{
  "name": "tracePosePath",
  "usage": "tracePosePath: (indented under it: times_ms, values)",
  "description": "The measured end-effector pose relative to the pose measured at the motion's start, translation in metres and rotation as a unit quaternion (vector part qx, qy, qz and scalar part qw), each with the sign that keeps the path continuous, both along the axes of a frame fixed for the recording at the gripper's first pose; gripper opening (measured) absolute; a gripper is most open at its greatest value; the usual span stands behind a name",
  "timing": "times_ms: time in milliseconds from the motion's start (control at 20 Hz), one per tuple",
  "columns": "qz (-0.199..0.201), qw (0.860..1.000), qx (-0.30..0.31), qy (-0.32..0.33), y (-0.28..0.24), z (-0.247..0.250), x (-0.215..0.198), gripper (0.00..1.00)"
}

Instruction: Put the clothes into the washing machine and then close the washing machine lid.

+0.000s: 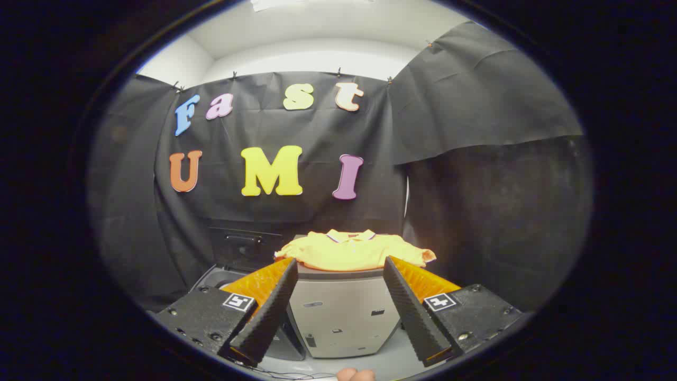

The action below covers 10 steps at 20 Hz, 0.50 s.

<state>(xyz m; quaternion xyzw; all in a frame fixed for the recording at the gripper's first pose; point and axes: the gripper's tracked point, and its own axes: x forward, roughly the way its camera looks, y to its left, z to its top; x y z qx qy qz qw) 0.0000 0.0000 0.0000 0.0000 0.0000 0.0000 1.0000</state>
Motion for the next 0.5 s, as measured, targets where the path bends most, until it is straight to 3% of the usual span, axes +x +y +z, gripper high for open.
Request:
tracePosePath:
  times_ms: [500]
  values:
    - [-0.009, 1.0, -0.003, -0.001, -0.0006, 0.0014, -0.0022, 1.0]
